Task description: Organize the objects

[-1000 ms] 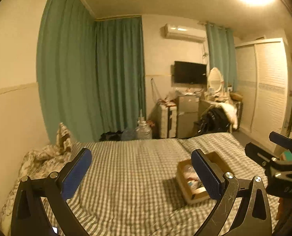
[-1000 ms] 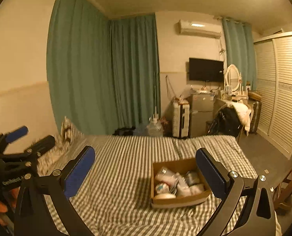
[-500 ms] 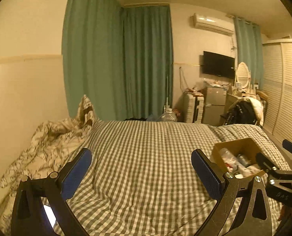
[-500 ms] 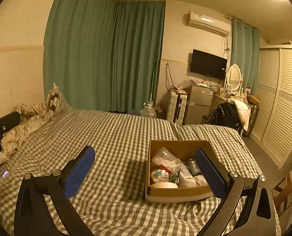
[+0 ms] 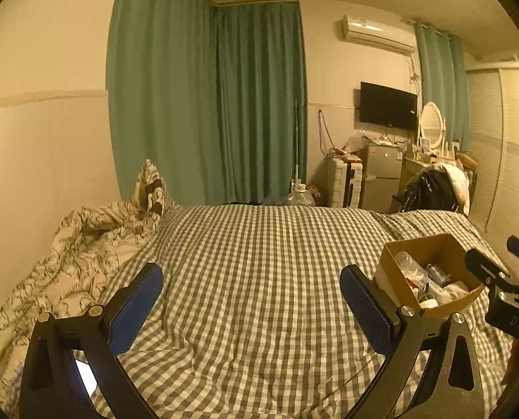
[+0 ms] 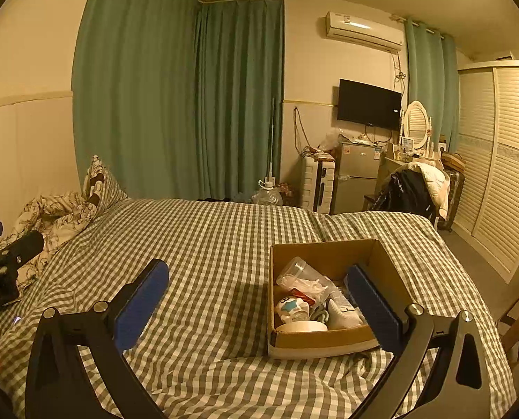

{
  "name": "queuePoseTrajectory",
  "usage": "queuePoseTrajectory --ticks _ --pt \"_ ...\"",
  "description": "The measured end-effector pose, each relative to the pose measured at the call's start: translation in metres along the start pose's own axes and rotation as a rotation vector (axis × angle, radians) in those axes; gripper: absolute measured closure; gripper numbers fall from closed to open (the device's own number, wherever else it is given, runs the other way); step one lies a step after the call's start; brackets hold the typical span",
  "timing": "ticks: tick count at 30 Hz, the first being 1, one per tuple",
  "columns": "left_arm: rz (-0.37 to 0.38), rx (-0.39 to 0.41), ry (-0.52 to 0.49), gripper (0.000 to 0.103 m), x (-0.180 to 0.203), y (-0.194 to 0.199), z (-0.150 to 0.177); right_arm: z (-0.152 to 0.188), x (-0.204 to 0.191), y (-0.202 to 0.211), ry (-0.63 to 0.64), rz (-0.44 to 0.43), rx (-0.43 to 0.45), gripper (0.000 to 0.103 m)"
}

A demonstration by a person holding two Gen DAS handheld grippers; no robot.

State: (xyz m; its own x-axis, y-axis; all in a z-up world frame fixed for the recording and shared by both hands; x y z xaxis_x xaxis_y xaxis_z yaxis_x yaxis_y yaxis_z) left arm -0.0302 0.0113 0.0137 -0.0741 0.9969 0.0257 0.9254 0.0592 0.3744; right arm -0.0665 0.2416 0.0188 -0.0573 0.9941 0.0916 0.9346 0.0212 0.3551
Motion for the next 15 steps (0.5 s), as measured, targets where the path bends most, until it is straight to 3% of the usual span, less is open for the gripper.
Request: queuePoseTrajectory --ticks 15 --pt "-0.005 -0.006 -0.007 0.0 0.0019 0.0062 -0.0019 -0.0032 0.0066 0.0045 -0.027 -0.003 -0.014 0.0"
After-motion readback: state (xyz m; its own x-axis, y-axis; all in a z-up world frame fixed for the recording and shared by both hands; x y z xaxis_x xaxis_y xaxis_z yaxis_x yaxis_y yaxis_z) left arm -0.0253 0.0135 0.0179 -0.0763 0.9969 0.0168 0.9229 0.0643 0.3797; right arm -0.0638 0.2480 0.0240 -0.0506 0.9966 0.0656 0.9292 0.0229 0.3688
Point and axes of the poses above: each gripper's, at about its wrist camera, not at the fingertips, and y roughly against the way its jaws point, x to its right, z to its underside, the point moved 4 cm from there along -y, roughly the way its jaws point, and after that the axes turned 9 degrees about z, right-handed, at the moved point
